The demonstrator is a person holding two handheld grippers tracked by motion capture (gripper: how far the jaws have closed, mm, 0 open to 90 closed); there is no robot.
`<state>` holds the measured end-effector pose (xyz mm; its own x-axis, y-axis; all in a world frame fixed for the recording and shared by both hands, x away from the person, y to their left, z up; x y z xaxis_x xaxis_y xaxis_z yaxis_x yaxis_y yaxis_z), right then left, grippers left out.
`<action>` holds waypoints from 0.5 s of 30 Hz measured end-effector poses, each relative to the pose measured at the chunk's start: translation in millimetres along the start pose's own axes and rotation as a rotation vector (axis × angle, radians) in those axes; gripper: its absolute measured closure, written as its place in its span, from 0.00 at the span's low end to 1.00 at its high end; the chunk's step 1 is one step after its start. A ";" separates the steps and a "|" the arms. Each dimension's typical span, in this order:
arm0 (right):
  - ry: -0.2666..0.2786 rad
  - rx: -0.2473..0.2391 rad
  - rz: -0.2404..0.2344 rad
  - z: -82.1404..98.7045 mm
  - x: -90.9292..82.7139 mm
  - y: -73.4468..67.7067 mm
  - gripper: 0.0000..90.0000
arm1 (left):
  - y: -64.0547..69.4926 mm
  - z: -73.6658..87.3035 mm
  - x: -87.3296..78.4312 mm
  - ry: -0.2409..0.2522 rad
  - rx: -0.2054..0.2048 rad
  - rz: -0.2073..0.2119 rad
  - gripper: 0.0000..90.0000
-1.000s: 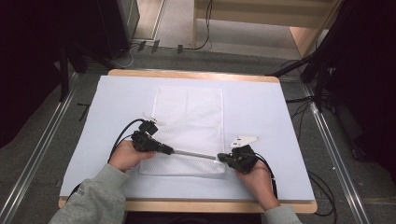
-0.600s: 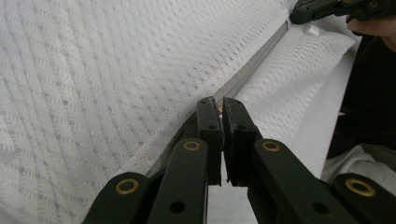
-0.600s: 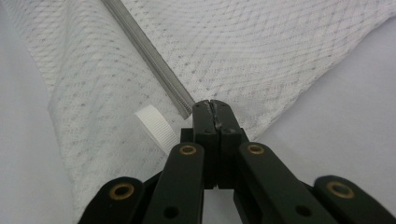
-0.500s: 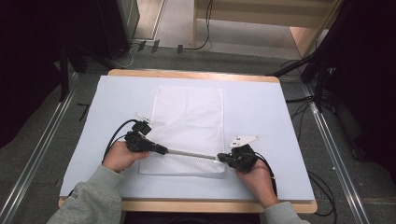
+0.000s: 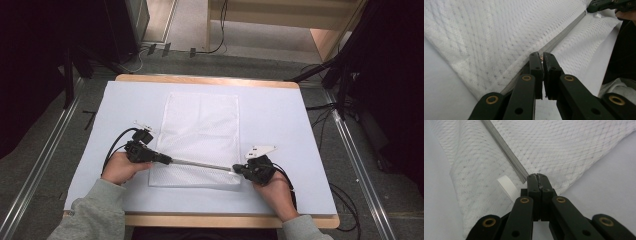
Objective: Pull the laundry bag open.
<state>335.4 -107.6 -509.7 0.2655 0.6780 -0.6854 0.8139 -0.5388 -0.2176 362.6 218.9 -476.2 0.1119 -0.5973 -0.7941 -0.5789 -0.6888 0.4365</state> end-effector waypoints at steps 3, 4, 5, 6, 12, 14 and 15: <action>0.005 -0.005 -0.004 0.1 0.1 0.7 1.00 | -3.6 2.4 -4.3 0.010 -0.007 -0.006 0.98; 0.004 -0.003 -0.006 0.2 0.0 0.7 1.00 | -4.6 3.4 -5.7 0.012 -0.008 -0.003 0.98; 0.005 -0.005 -0.006 0.1 0.1 1.0 1.00 | -5.4 4.4 -7.1 0.008 -0.001 0.001 0.98; 0.003 -0.007 -0.007 0.2 0.0 1.0 1.00 | -6.1 4.9 -8.0 0.013 -0.009 -0.010 0.98; 0.000 0.003 -0.006 -0.3 0.1 0.2 1.00 | -10.4 6.8 -11.4 0.012 -0.024 -0.006 0.98; -0.004 0.001 -0.005 -0.5 0.1 0.4 1.00 | -13.5 8.3 -12.8 0.010 -0.023 -0.014 0.98; -0.004 0.001 -0.005 -0.5 0.1 0.5 1.00 | -14.6 10.1 -13.7 0.006 -0.023 -0.010 0.98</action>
<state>336.1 -107.5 -509.5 0.2591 0.6789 -0.6870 0.8145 -0.5358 -0.2224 361.4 241.2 -475.9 0.1223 -0.5928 -0.7960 -0.5592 -0.7038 0.4382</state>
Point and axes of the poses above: each handheld gripper's, and its own axes: x roughly forward along the jaws, z roughly out of its underside, y roughly to its right, the point moved 5 cm from there along x, roughly forward along the jaws, and after that the axes turned 6 degrees about -z, right-handed, at the moved point
